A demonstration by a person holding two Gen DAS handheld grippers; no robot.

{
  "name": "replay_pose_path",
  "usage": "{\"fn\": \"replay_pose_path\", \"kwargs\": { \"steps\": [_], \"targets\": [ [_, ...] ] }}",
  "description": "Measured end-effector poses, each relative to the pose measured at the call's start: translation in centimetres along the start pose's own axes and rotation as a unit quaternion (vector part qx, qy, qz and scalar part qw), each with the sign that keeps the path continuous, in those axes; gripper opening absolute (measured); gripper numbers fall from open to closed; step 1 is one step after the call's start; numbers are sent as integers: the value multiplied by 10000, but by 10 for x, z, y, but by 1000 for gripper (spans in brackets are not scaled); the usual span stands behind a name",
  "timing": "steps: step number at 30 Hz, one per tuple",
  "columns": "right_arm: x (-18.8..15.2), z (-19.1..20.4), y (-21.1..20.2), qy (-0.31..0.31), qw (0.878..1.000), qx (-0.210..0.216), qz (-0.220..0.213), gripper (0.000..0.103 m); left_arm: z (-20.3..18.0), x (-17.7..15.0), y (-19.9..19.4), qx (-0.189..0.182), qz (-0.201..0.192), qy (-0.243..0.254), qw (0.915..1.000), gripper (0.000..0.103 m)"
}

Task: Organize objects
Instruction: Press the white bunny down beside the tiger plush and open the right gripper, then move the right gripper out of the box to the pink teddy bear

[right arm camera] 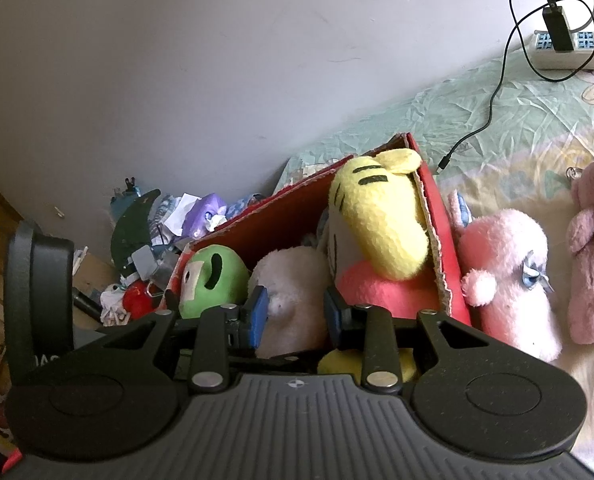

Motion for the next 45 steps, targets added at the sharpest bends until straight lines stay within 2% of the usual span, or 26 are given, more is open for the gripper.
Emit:
{"fn": "replay_pose_path", "kwargs": {
  "steps": [18,22,26,29,34,39,45],
  "targets": [
    [8,-11,-52,399,9959,798,-154,34,10,2,-43,661,-330,-395,9965,102],
    [7,-26,-69,509,9954,786,-205,35,7,5,-56,761,-483,-411,9951,102],
    [7,-50,-86,680,9953,624,-287,37,-7,12,-71,693,-710,-386,9943,102],
    [9,-71,-98,880,9946,420,-361,37,-26,18,-79,551,-868,-276,9943,102],
    [11,-113,-115,1222,9912,-88,-507,37,-73,23,-86,14,-1048,-6,9945,102],
    [10,-158,-132,1506,9846,-679,-567,37,-127,23,-88,-514,-1213,447,9903,101],
    [7,-198,-146,1801,9756,-1112,-589,37,-184,11,-66,-995,-1057,815,9860,95]
  ]
}}
Point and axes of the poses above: each gripper's, at about its wrist camera, not at the fingertips, and y roughly the way its jaws point, z to its left, x to its top, the point moved 9 cm from there along y, roughly the way its jaws point, and after that the axes turned 9 degrees about -z, right-handed, at the moved point
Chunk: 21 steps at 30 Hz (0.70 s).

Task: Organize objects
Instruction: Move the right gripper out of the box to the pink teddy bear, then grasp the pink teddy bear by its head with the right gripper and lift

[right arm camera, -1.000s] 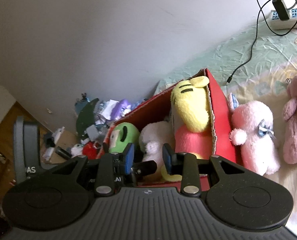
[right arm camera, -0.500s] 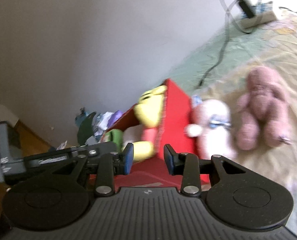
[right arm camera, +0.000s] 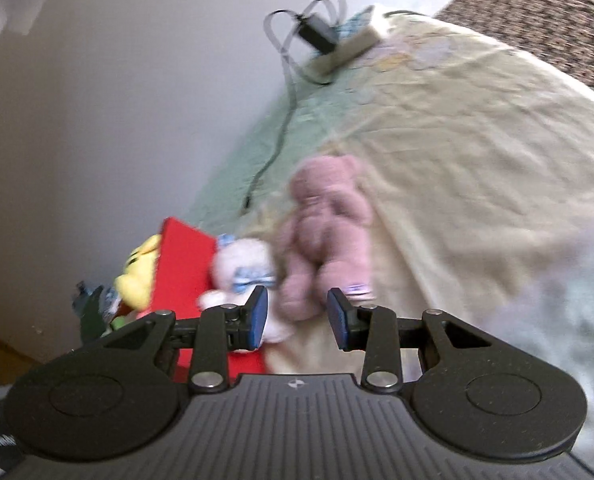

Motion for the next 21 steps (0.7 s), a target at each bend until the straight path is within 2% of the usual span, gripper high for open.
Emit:
{"fn": "replay_pose_path", "kwargs": {
  "steps": [5,10,14,18,21],
  "targets": [
    [8,-21,1,164,9997,-156,0,37,-22,-11,31,-150,228,171,9995,94],
    [13,-29,14,273,9994,-193,75,37,-26,-20,61,-254,378,222,9987,96],
    [20,-33,28,337,9992,-181,150,37,-25,-15,76,-119,248,449,9986,100],
    [31,-32,42,342,9992,-87,187,38,-28,-8,92,-266,301,402,9984,100],
    [37,-32,56,324,9991,-9,279,38,-32,-8,102,-238,280,551,9978,100]
  ]
}}
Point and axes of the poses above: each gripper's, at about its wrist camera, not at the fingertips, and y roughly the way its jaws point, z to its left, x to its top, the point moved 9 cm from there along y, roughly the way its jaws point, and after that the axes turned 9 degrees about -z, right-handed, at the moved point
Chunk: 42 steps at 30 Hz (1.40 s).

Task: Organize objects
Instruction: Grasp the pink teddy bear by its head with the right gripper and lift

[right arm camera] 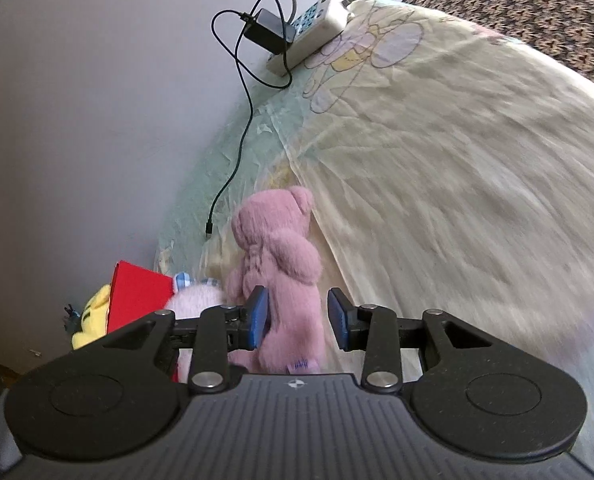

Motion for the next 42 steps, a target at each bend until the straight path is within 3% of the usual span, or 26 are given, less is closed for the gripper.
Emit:
{"fn": "replay_pose_path", "kwargs": {
  "steps": [9,16,20,21,22,27,32,42],
  "targets": [
    [3,-1,42,-85,9994,163,295,40,5,-8,38,-127,346,-62,9993,96],
    [2,10,59,-163,9969,675,370,48,16,-20,66,-180,686,-301,9970,92],
    [1,13,63,-107,9943,946,489,43,21,-19,72,-155,626,-326,9974,91],
    [1,14,63,-73,9931,1048,512,33,21,-19,72,-162,610,-327,9975,91],
    [1,14,62,-35,9927,1091,521,32,22,-19,73,-176,598,-340,9975,91],
    [1,18,55,-95,9927,1092,496,30,22,-18,71,-260,520,-415,9975,90],
    [1,25,40,-271,9922,1117,473,29,23,-17,68,-200,519,-351,9978,79],
    [-1,32,3,-421,9926,1100,311,28,7,-16,46,-332,483,-251,9980,72]
  ]
}}
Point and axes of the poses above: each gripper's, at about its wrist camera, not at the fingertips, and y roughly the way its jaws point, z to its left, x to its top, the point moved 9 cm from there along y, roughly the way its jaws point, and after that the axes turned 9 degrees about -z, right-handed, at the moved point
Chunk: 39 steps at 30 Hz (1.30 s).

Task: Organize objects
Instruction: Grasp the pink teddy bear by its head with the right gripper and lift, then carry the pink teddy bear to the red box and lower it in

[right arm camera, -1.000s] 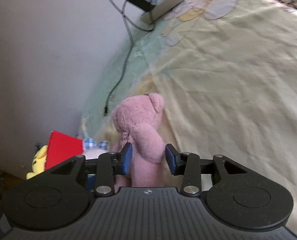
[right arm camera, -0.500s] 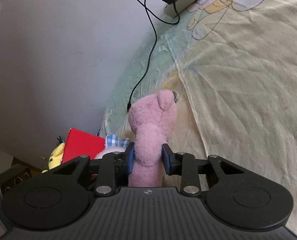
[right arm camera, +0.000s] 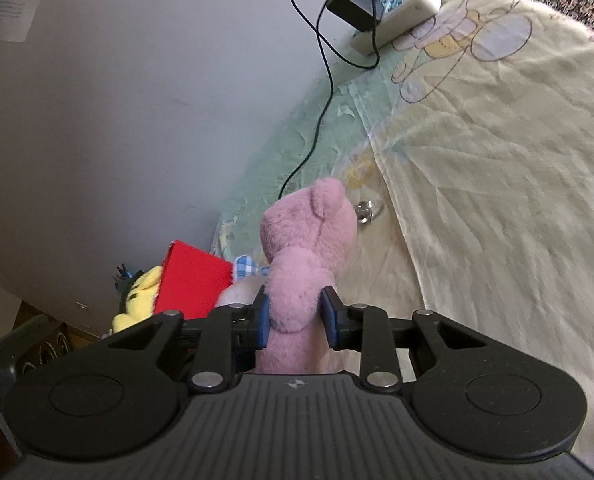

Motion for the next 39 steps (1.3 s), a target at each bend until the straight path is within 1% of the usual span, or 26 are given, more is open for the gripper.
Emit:
{"fn": "replay_pose_path", "kwargs": {
  "steps": [10,15,22,25,30,34,39],
  "targets": [
    [-18,25,-39,-109,9997,83,-207,28,-29,-7,-50,-189,-254,267,9991,72],
    [-27,47,-57,-315,9989,209,-263,28,-38,-11,-78,-238,-439,388,9980,72],
    [-37,77,-68,-511,9971,487,-294,28,-43,-17,-118,-188,-767,512,9956,72],
    [-40,96,-70,-644,9951,682,-311,28,-39,-17,-133,-115,-918,496,9945,72],
    [-41,131,-67,-888,9897,1076,-335,28,-23,-12,-167,5,-1280,295,9913,73],
    [-43,161,-58,-1052,9841,1394,-317,28,-5,-5,-197,179,-1629,130,9864,73],
    [-50,200,-41,-1330,9754,1736,-264,28,18,0,-231,484,-2006,98,9784,73]
  ]
}}
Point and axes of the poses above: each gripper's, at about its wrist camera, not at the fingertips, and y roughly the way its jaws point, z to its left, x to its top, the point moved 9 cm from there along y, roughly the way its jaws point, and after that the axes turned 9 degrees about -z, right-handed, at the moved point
